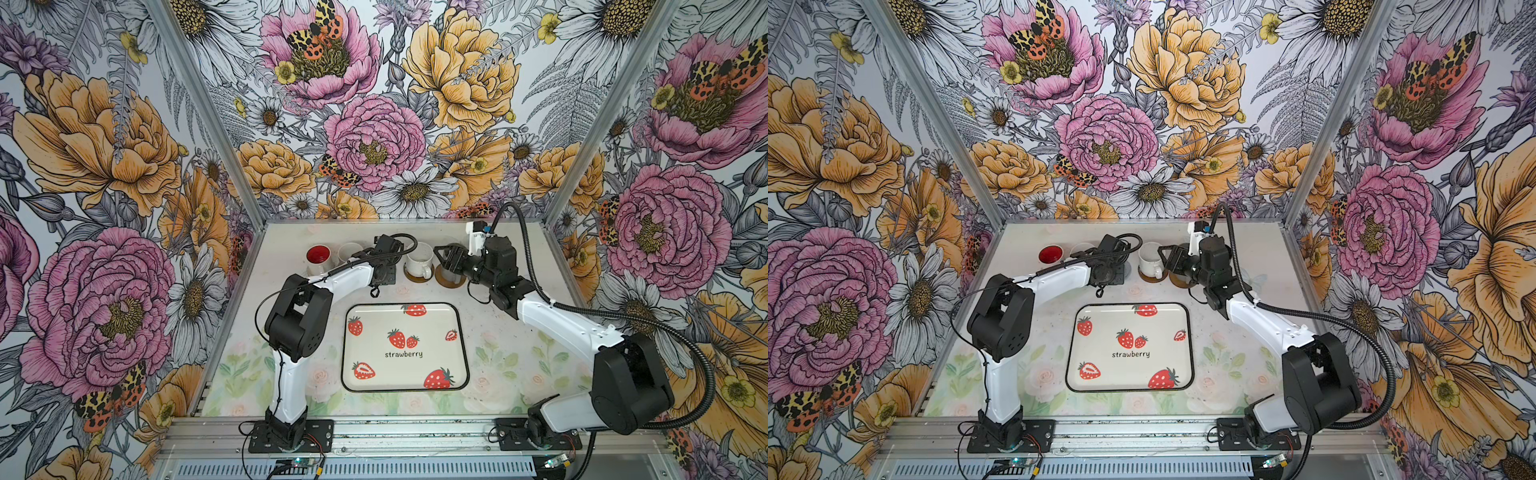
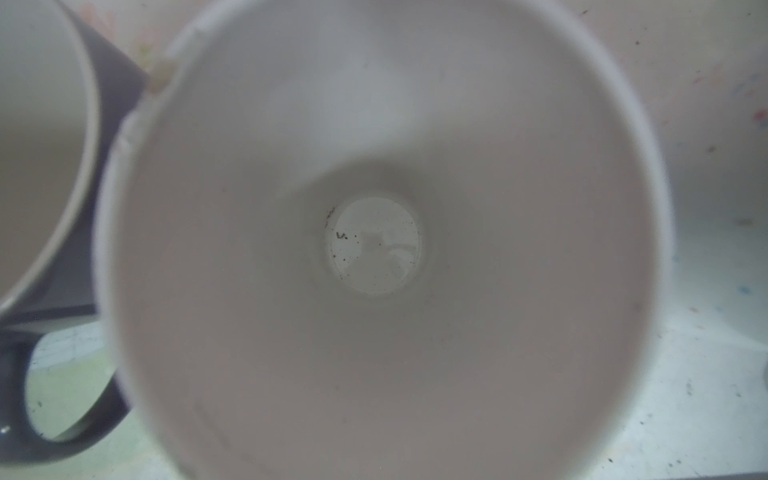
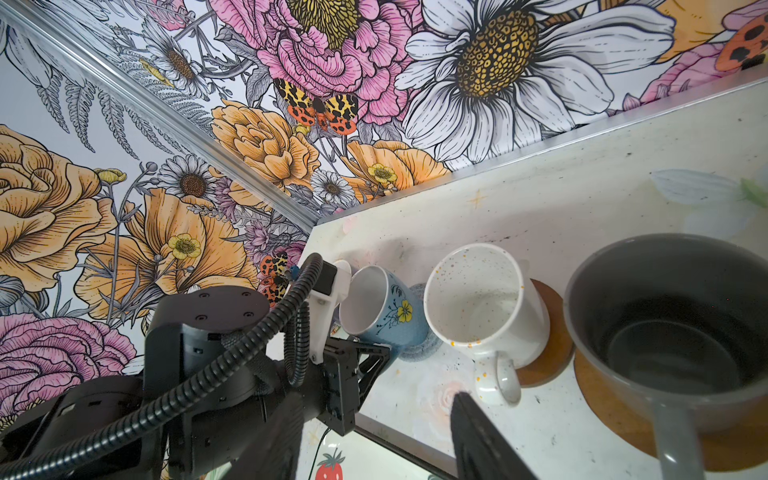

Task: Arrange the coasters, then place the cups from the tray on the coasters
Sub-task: 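Lower the blue floral mug onto the grey coaster beside the speckled mug, then open the left gripper and raise it off the blue floral mug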

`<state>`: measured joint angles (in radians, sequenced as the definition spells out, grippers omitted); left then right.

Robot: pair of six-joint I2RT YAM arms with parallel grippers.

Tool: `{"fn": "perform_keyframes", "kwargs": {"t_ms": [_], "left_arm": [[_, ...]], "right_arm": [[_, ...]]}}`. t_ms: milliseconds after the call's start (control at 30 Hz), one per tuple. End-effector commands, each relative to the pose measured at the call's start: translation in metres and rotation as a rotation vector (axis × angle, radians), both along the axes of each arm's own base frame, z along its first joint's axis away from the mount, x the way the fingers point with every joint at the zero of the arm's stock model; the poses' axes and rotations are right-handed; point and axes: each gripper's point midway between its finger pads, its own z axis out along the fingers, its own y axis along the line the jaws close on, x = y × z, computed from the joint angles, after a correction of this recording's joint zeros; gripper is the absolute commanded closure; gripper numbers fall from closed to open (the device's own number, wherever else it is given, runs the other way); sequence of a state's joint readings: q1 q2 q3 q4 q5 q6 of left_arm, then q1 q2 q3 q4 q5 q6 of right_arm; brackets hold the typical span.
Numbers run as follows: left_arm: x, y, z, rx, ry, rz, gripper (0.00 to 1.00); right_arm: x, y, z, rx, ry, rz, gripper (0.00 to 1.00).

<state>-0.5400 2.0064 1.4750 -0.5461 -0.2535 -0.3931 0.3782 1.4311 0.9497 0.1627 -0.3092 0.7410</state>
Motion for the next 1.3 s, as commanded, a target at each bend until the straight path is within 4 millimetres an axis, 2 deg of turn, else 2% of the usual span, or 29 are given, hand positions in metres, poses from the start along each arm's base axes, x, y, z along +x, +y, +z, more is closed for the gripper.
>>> {"fn": "perform_keyframes", "kwargs": {"t_ms": [0, 433, 700, 1067, 1100, 1267], "left_arm": [[0.01, -0.005, 0.021, -0.054, -0.063, 0.0, 0.77], [0.008, -0.007, 0.025, -0.072, -0.062, -0.01, 0.5], [0.005, -0.008, 0.036, -0.077, -0.079, -0.023, 0.44], [-0.004, -0.003, 0.068, -0.046, -0.179, -0.032, 0.39], [-0.006, -0.003, 0.088, -0.07, -0.221, -0.034, 0.38], [-0.018, -0.004, 0.12, -0.154, -0.3, -0.064, 0.31]], "right_arm": [[0.001, -0.002, 0.006, 0.012, -0.023, 0.0, 0.41], [0.001, -0.002, 0.005, 0.012, -0.021, 0.0, 0.41], [0.002, -0.002, 0.005, 0.011, -0.019, 0.0, 0.41], [0.006, -0.006, -0.003, -0.001, 0.009, -0.027, 0.39], [0.007, -0.006, -0.002, 0.0, 0.009, -0.03, 0.39], [0.007, -0.008, -0.004, 0.008, 0.014, -0.042, 0.37]]}}
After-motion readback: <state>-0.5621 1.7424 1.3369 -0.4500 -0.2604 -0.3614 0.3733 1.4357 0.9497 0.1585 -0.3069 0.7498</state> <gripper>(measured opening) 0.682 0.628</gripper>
